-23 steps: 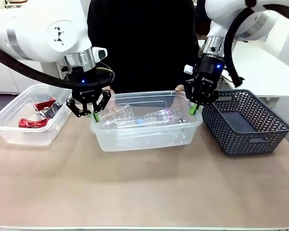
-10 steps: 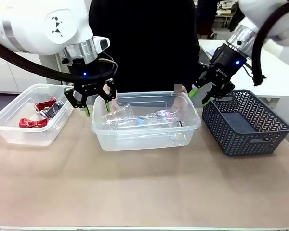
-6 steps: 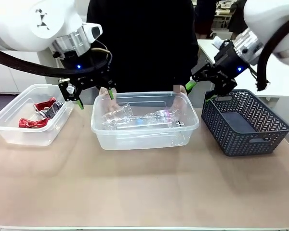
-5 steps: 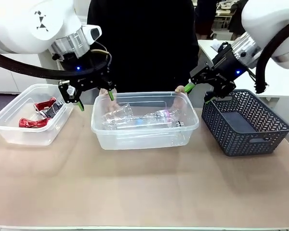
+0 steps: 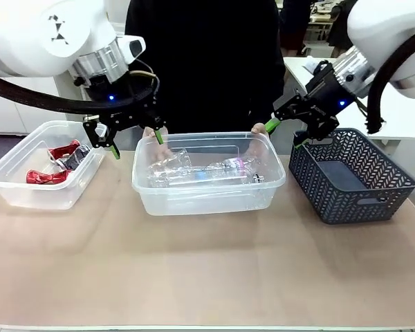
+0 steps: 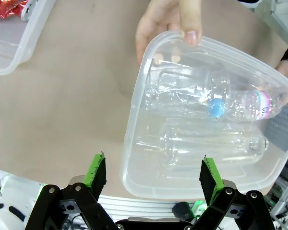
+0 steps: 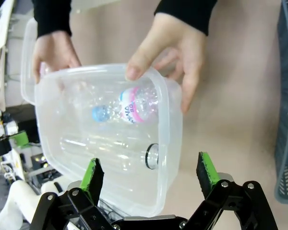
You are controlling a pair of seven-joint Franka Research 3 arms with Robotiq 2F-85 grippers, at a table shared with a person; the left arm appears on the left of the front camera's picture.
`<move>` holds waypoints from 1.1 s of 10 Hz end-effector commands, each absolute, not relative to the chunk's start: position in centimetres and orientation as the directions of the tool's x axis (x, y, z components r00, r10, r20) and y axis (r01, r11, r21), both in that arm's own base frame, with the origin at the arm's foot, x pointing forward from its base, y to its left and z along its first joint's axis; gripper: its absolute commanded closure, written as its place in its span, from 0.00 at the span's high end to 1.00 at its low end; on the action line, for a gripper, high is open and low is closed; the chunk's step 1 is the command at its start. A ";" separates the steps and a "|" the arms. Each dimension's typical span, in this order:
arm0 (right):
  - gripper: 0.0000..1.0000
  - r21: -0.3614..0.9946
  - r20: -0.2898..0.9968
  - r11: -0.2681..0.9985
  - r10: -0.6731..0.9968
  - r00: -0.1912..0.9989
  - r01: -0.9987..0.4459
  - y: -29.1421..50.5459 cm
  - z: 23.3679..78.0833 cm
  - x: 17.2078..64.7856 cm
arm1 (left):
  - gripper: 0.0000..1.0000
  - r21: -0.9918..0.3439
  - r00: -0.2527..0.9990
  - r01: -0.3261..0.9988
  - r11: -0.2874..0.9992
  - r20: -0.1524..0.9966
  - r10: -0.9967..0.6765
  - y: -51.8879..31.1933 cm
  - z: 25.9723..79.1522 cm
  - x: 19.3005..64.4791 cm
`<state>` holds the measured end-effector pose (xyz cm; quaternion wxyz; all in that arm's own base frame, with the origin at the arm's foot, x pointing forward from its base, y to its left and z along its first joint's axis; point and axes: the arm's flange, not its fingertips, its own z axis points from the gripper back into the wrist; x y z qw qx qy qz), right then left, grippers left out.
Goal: Sort the waste into each basket.
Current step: Release the Organizing box you were holding.
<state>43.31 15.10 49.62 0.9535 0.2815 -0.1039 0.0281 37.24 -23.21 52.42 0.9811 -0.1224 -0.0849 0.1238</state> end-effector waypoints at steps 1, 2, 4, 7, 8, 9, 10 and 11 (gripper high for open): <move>1.00 0.531 0.217 0.840 -0.004 0.976 -0.115 15.2 49.9 43.3 | 1.00 -0.254 0.951 -0.231 0.939 0.144 0.273 -23.3 52.6 37.3; 1.00 0.531 0.217 0.840 -0.004 0.976 -0.115 15.2 49.9 43.3 | 1.00 -0.254 0.951 -0.231 0.939 0.144 0.273 -23.3 52.6 37.3; 1.00 0.531 0.214 0.840 -0.005 0.977 -0.112 15.1 49.6 43.3 | 1.00 -0.281 0.981 -0.088 0.956 0.143 0.132 -22.9 54.7 36.1; 1.00 0.795 0.159 0.597 -0.028 0.987 -0.111 5.9 56.0 30.8 | 1.00 -0.341 0.993 -0.030 0.940 0.100 0.068 -18.6 61.4 29.4; 1.00 0.819 0.166 0.566 -0.086 0.982 -0.088 4.2 57.0 27.8 | 1.00 -0.361 0.995 -0.022 0.932 0.082 0.055 -17.5 61.8 27.6; 1.00 0.819 0.220 0.559 -0.101 0.970 -0.128 3.1 57.6 25.0 | 1.00 -0.384 0.995 -0.025 0.923 0.078 0.060 -16.7 61.7 26.1; 1.00 0.821 0.276 0.544 -0.106 0.955 -0.177 2.1 58.0 22.3 | 1.00 -0.394 0.995 -0.008 0.919 0.088 0.046 -16.2 61.5 24.5; 1.00 0.816 0.343 0.539 -0.162 0.925 -0.208 1.5 58.3 20.2 | 1.00 -0.397 0.990 0.010 0.918 0.130 0.045 -15.7 61.2 23.1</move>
